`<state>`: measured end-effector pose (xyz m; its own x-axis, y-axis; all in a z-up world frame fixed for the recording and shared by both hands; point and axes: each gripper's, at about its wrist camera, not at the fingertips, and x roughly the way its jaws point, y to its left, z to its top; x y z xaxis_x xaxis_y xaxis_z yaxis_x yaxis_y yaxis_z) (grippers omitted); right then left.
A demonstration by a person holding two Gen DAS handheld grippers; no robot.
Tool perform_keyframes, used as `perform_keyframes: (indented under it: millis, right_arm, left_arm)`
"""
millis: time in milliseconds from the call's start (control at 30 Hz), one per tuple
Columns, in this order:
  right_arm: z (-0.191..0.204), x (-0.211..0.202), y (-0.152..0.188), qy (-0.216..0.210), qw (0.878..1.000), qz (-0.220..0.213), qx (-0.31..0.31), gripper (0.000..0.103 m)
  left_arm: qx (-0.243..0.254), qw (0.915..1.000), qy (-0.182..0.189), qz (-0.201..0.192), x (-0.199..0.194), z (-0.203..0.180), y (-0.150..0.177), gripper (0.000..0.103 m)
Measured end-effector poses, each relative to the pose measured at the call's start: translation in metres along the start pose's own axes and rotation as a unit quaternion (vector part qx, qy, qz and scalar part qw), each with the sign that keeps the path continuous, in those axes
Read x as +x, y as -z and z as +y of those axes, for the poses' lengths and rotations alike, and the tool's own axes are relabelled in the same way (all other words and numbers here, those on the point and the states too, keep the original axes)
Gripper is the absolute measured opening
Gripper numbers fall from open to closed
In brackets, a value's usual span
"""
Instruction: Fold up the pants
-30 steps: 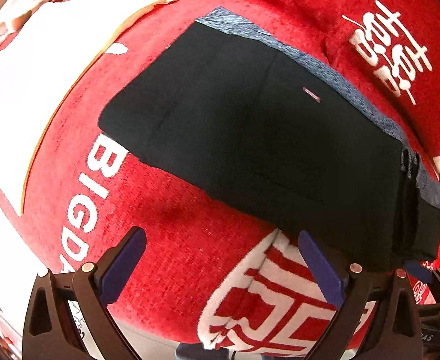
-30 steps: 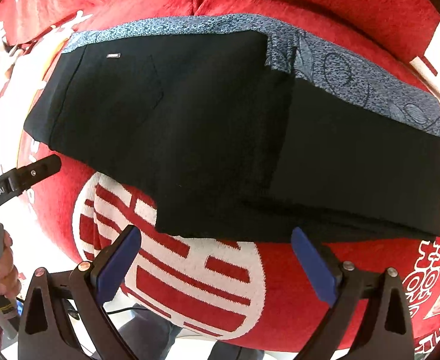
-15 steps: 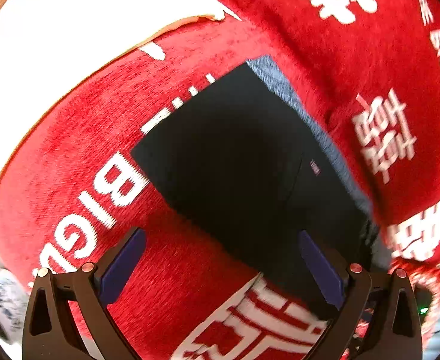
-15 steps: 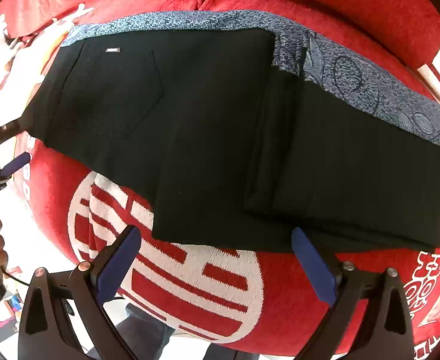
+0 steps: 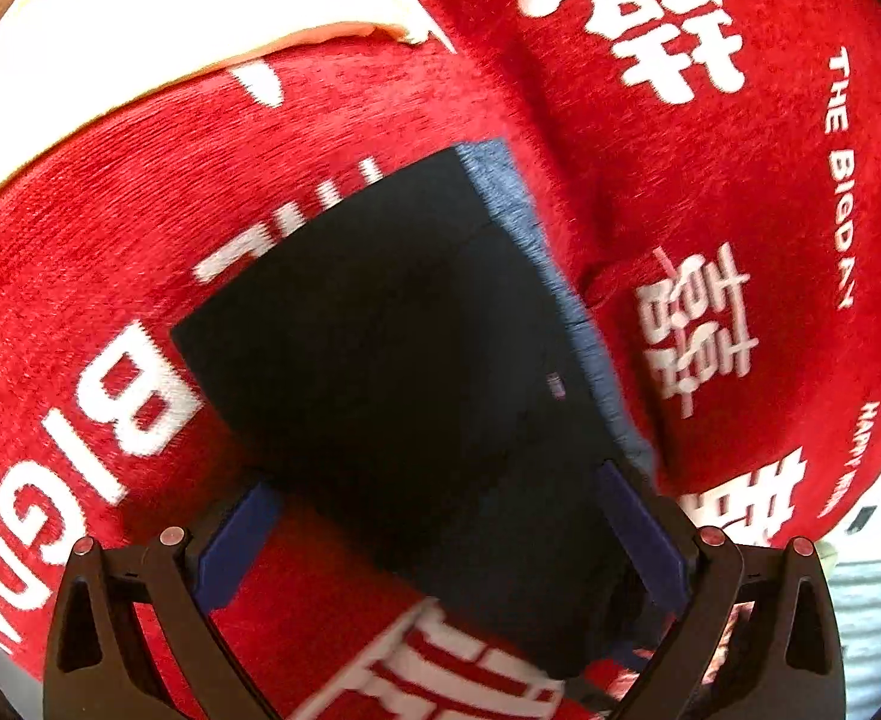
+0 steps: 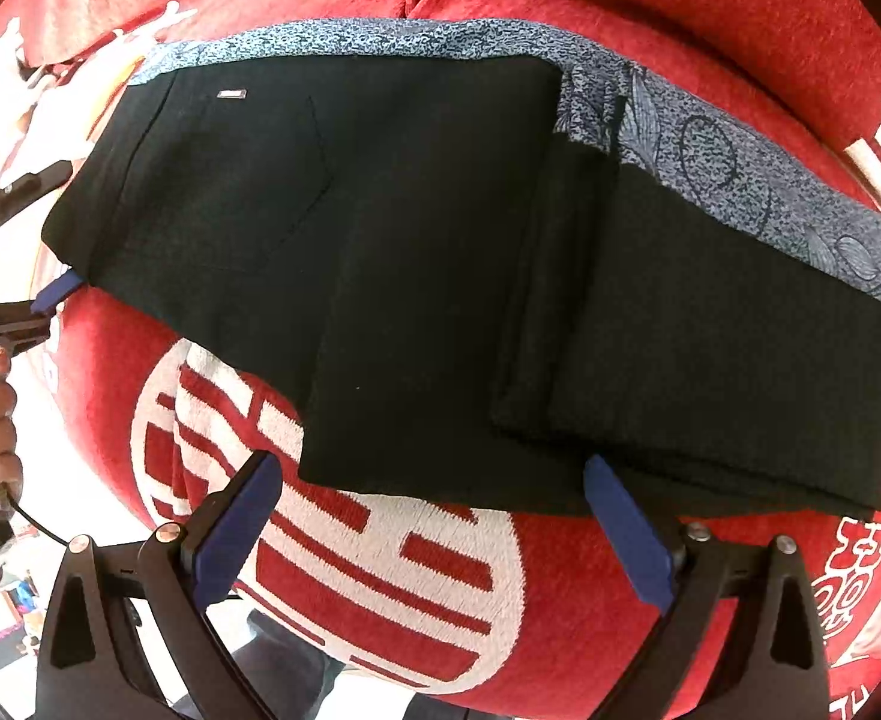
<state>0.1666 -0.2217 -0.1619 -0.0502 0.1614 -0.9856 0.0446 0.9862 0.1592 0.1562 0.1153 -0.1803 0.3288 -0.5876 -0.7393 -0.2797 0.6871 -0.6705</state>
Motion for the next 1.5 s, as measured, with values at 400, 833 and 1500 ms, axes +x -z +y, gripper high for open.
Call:
perform_keyframes:
  millis: [400,833,1500]
  right_arm:
    - [-0.007,-0.027,-0.003,-0.034,0.999,-0.028,-0.016,0.101]
    - [0.049,-0.085,-0.134,-0.171,0.984,-0.03,-0.046,0.101]
    - [0.185,-0.003,-0.201,-0.154,0.964,0.14,-0.166,0.018]
  left_arm:
    - [0.012,0.9981,-0.06,0.005,0.016,-0.019,-0.002,0.089]
    - [0.448,0.8303,-0.324,-0.071,0.047,-0.11,0.083,0.038]
    - [0.509,0.7959,-0.319,-0.076,0.037,-0.129,0.111,0.038]
